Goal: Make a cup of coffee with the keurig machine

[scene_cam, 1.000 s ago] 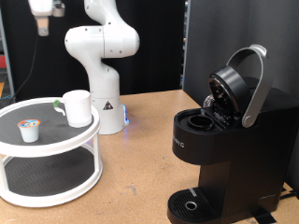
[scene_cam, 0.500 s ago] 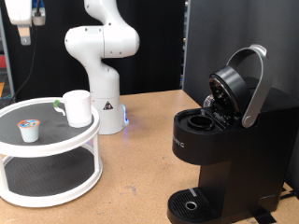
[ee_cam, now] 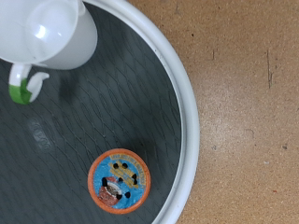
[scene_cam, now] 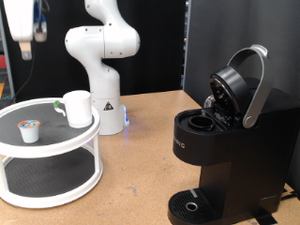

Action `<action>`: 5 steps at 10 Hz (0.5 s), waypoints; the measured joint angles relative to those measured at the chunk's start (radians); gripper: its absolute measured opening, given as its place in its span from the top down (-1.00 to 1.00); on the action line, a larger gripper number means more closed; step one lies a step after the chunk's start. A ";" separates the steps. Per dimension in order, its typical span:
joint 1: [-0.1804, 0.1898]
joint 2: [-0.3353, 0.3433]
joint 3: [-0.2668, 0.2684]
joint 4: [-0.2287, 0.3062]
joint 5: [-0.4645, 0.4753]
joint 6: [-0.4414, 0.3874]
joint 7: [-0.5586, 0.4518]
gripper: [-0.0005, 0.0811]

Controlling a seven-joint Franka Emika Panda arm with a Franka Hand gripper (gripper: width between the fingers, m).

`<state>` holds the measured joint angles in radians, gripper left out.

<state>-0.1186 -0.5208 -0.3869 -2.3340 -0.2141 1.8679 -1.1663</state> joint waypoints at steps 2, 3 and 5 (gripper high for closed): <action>-0.016 -0.005 0.000 -0.087 -0.033 0.091 0.008 -0.99; -0.024 -0.006 0.000 -0.125 -0.043 0.133 0.012 -0.99; -0.040 -0.006 0.000 -0.190 -0.055 0.221 0.025 -0.99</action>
<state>-0.1591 -0.5264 -0.3873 -2.5240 -0.2691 2.0890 -1.1418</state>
